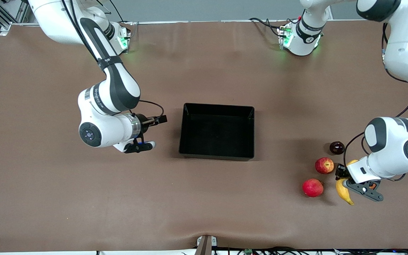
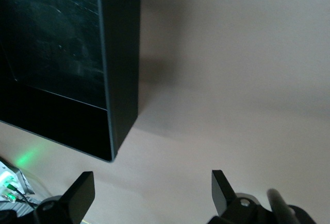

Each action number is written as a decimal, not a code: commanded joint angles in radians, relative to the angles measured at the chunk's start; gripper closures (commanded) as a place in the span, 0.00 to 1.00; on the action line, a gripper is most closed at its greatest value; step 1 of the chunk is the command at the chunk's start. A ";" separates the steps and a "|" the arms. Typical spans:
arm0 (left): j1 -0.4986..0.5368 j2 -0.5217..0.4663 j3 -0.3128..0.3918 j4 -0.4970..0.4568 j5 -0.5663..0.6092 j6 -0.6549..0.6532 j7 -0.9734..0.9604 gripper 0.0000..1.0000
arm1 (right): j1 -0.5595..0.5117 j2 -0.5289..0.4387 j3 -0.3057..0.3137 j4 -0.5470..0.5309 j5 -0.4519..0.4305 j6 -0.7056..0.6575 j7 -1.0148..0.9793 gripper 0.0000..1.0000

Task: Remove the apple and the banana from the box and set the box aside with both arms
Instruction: 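Carry the banana out of the tray toward the other fruits, then lower the banana and open the left gripper while the right gripper reaches the tray, then grip the tray rim with the right gripper while the left gripper withdraws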

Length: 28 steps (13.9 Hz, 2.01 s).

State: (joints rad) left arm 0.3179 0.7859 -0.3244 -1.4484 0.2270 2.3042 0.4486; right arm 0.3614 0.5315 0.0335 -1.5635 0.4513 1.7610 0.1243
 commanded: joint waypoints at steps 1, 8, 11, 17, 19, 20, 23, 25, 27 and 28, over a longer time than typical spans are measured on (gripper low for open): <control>0.021 0.059 -0.005 0.023 -0.014 0.052 0.019 1.00 | 0.065 -0.001 -0.007 -0.049 0.029 0.125 0.104 0.00; 0.023 0.102 0.004 0.023 -0.021 0.098 0.009 0.01 | 0.183 0.038 -0.010 -0.139 0.021 0.423 0.222 0.00; 0.027 0.058 0.001 0.023 -0.040 0.086 0.010 0.00 | 0.212 0.065 -0.018 -0.141 0.010 0.469 0.222 0.00; 0.004 -0.123 -0.022 0.023 -0.103 -0.097 -0.111 0.00 | 0.218 0.071 -0.018 -0.141 0.007 0.462 0.307 1.00; -0.019 -0.180 -0.038 0.020 -0.106 -0.182 -0.189 0.00 | 0.212 0.070 -0.018 -0.139 0.006 0.460 0.307 1.00; -0.023 -0.215 -0.041 0.016 -0.104 -0.227 -0.223 0.00 | 0.211 0.068 -0.017 -0.139 0.007 0.460 0.308 1.00; -0.031 -0.310 -0.085 0.005 -0.104 -0.371 -0.367 0.00 | 0.197 0.055 -0.018 -0.115 0.009 0.372 0.308 1.00; -0.031 -0.364 -0.122 -0.009 -0.104 -0.425 -0.459 0.00 | 0.168 0.030 -0.018 -0.104 0.009 0.309 0.308 1.00; -0.031 -0.413 -0.154 -0.047 -0.104 -0.451 -0.502 0.00 | 0.128 0.001 -0.020 -0.083 0.009 0.217 0.308 1.00; -0.030 -0.440 -0.163 -0.067 -0.106 -0.451 -0.504 0.00 | 0.110 -0.011 -0.020 -0.070 0.009 0.169 0.308 1.00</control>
State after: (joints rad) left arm 0.2792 0.4219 -0.4728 -1.4395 0.1393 1.8596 -0.0350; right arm 0.5207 0.5778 0.0002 -1.6449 0.4530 2.0158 0.4237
